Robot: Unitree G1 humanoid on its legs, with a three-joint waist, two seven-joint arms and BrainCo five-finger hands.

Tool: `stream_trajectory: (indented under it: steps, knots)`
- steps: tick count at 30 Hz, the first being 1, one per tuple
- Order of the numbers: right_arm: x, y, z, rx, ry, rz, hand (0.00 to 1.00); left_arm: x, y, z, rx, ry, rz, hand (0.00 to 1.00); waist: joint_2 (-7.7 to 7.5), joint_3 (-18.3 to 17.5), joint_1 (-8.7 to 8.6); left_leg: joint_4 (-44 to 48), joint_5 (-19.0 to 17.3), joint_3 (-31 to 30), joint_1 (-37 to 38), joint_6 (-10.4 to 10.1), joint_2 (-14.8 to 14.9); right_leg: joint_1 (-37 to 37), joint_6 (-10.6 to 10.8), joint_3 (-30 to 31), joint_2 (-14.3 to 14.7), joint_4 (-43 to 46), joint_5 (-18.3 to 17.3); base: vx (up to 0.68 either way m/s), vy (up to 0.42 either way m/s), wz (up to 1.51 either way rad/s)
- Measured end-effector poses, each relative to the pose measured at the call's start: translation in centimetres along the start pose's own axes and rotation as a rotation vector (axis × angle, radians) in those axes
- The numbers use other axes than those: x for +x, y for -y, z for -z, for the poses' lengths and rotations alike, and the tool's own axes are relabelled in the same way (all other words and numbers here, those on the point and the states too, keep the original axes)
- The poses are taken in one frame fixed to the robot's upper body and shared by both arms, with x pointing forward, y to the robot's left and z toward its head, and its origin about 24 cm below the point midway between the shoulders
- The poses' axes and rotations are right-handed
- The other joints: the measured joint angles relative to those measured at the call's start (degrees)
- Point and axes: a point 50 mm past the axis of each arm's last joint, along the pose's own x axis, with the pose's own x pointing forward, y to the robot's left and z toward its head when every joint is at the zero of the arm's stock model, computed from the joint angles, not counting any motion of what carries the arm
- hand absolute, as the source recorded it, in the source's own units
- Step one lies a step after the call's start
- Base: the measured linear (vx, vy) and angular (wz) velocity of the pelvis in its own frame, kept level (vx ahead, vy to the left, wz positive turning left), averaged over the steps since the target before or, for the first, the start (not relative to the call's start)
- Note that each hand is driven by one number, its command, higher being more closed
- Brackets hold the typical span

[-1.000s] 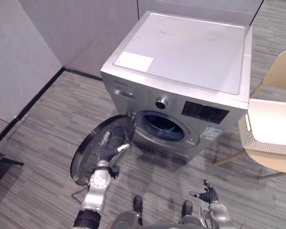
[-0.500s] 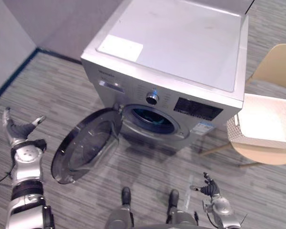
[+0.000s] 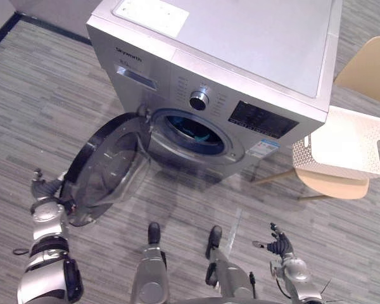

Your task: Pick up the laundry basket with both hands and put the clothes into the washing machine.

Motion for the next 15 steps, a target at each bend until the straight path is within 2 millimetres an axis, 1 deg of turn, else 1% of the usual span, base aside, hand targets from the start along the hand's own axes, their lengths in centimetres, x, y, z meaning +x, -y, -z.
stream_trajectory:
  steps: [2, 3, 4, 5, 6, 7, 8, 9, 10, 11, 12, 13, 14, 15]
  knots:
    - [0.2, 0.1, 0.0, -0.004, -0.008, 0.003, 0.00, -1.9, 2.9, 3.0, -0.019, -0.064, 0.091, 0.00, 0.07, -0.03, -0.10, -1.04, 0.82, -0.49, 0.57, -1.00, -0.04, 0.06, 0.74, -0.06, 0.17, 0.01, -0.38, 0.03, -0.035, 0.02]
    - [0.2, 0.1, 0.1, -0.004, -0.013, 0.004, 0.00, -2.6, 4.0, 3.8, -0.015, -0.076, 0.130, 0.00, 0.08, -0.04, -0.11, -1.29, 1.09, -0.59, 0.71, -0.82, -0.15, 0.11, 0.73, -0.06, 0.11, 0.02, -0.35, 0.05, -0.019, 0.04]
    - [0.3, 0.0, 0.2, -0.004, -0.021, 0.001, 0.00, -4.2, 5.8, 5.2, -0.031, -0.102, 0.195, 0.00, 0.15, -0.08, -0.08, -2.06, 1.41, -0.80, 1.26, -0.62, -0.42, 0.32, 0.74, -0.07, -0.08, 0.03, -0.36, 0.08, 0.004, 0.09]
    - [0.3, 0.0, 0.2, -0.005, -0.025, -0.001, 0.00, -6.1, 7.9, 6.8, -0.038, -0.137, 0.274, 0.00, 0.30, -0.14, -0.18, -3.01, 1.88, -1.09, 2.01, -0.32, -0.97, 0.80, 0.95, -0.31, -0.45, 0.03, -0.51, 0.07, 0.013, 0.12]
    - [0.3, 0.0, 0.2, -0.005, -0.024, -0.001, 0.00, -6.9, 8.7, 7.2, -0.041, -0.145, 0.307, 0.00, 0.43, -0.18, -0.33, -3.18, 2.04, -1.25, 2.23, -0.24, -1.18, 1.05, 1.02, -0.51, -0.63, 0.03, -0.56, 0.10, 0.026, 0.18]
    - [0.3, 0.0, 0.2, -0.006, -0.024, -0.001, 0.00, -8.6, 10.6, 7.7, -0.045, -0.150, 0.384, 0.00, 0.83, -0.41, -0.48, -3.53, 2.08, -1.46, 2.67, -0.20, -1.62, 1.50, 1.24, -0.90, -0.84, 0.04, -0.72, 0.09, 0.022, 0.20]
    - [0.3, -0.1, 0.2, -0.009, -0.025, -0.001, 0.00, -10.5, 12.6, 7.9, -0.055, -0.143, 0.474, 0.00, 1.61, -0.77, -0.80, -4.48, 2.37, -1.63, 3.66, 0.20, -2.29, 2.29, 1.71, -1.20, -1.22, 0.04, -1.06, 0.09, 0.027, 0.22]
    - [0.3, 0.0, 0.3, -0.010, -0.026, -0.001, 0.00, -11.2, 13.3, 7.8, -0.054, -0.135, 0.512, 0.00, 2.00, -0.97, -0.98, -4.84, 2.46, -1.69, 4.04, 0.32, -2.56, 2.65, 1.92, -1.42, -1.48, 0.08, -1.22, 0.08, 0.044, 0.28]
    - [0.3, 0.0, 0.2, -0.017, -0.025, -0.001, 0.00, -12.4, 14.7, 7.6, -0.054, -0.117, 0.590, 0.00, 3.11, -1.57, -1.56, -5.01, 2.47, -1.96, 4.28, 0.34, -3.12, 3.20, 2.17, -1.65, -1.96, 0.11, -1.40, 0.07, 0.073, 0.25]
    - [0.3, 0.0, 0.2, -0.018, -0.023, -0.001, 0.00, -13.5, 16.3, 6.9, -0.054, -0.088, 0.674, 0.00, 4.27, -2.29, -1.70, -5.16, 2.47, -2.07, 4.40, 0.34, -3.53, 3.22, 2.25, -1.54, -2.36, 0.37, -1.46, 0.07, 0.087, 0.18]
    - [0.4, -0.2, -0.1, -0.020, -0.017, -0.008, 0.00, -14.5, 18.2, 5.4, -0.059, -0.032, 0.763, 0.00, 5.45, -2.87, -1.76, -5.59, 2.71, -1.92, 4.71, 0.69, -3.92, 3.10, 2.36, -1.38, -2.77, 0.71, -1.54, 0.04, 0.065, 0.02]
    - [0.5, -0.3, -0.2, -0.025, -0.013, -0.012, 0.00, -14.6, 18.9, 4.6, -0.056, -0.003, 0.790, 0.00, 5.99, -3.03, -1.78, -6.16, 2.88, -1.75, 5.11, 0.91, -4.01, 3.10, 2.36, -1.23, -2.84, 0.78, -1.54, 0.00, 0.045, -0.08]
    - [0.7, -0.5, -0.6, -0.033, -0.002, -0.022, 0.00, -14.3, 20.0, 3.0, -0.058, 0.036, 0.808, 0.00, 6.61, -3.05, -2.28, -6.75, 3.20, -1.40, 5.52, 1.18, -4.10, 3.02, 2.36, -0.96, -2.91, 0.88, -1.53, -0.03, 0.033, -0.11]
    - [1.0, -0.6, -1.2, -0.034, 0.017, -0.026, 0.00, -13.7, 20.8, 1.0, -0.068, 0.086, 0.814, 0.00, 7.08, -2.80, -3.71, -7.08, 3.57, -1.15, 5.39, 1.23, -4.09, 2.47, 2.36, -0.57, -2.92, 1.02, -1.46, -0.05, 0.030, -0.16]
